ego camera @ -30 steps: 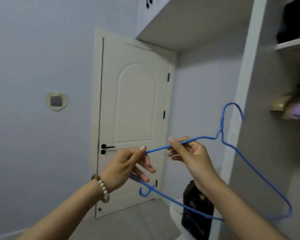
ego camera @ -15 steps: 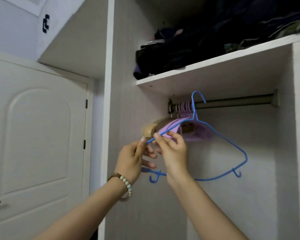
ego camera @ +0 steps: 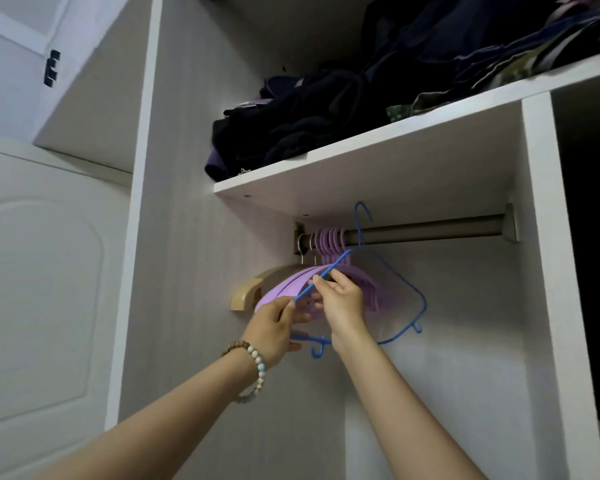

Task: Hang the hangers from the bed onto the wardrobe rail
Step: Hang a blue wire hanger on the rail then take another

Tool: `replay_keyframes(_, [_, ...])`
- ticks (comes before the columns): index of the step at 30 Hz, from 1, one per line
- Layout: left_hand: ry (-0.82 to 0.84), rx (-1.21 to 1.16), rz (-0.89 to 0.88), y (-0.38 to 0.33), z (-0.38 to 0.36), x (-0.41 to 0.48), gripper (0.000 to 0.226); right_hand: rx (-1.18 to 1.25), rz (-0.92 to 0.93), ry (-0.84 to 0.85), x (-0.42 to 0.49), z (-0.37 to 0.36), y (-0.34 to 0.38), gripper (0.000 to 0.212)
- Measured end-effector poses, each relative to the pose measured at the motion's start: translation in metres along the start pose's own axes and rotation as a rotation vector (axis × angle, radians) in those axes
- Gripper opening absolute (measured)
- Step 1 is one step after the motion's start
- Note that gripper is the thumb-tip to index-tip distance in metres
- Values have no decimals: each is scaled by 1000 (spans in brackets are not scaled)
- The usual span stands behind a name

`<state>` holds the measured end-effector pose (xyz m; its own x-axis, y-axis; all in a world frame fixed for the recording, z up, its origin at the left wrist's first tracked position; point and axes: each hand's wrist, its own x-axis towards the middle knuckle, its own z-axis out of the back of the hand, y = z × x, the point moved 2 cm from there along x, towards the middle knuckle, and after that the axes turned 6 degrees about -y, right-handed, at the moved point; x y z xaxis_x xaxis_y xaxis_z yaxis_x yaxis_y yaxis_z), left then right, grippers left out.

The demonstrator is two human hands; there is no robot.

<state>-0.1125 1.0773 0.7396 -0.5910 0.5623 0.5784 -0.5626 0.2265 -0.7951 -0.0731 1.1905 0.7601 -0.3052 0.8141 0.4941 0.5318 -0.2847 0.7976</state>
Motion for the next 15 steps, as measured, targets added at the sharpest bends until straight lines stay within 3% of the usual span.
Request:
replay_keyframes(6, [10,89,15,2,1,15,22,-28,-96,71,18,-6,-9,35])
replay_keyframes(15, [15,133,97,23,19,3,27,-105,-73,4,-4,-1,-30,61])
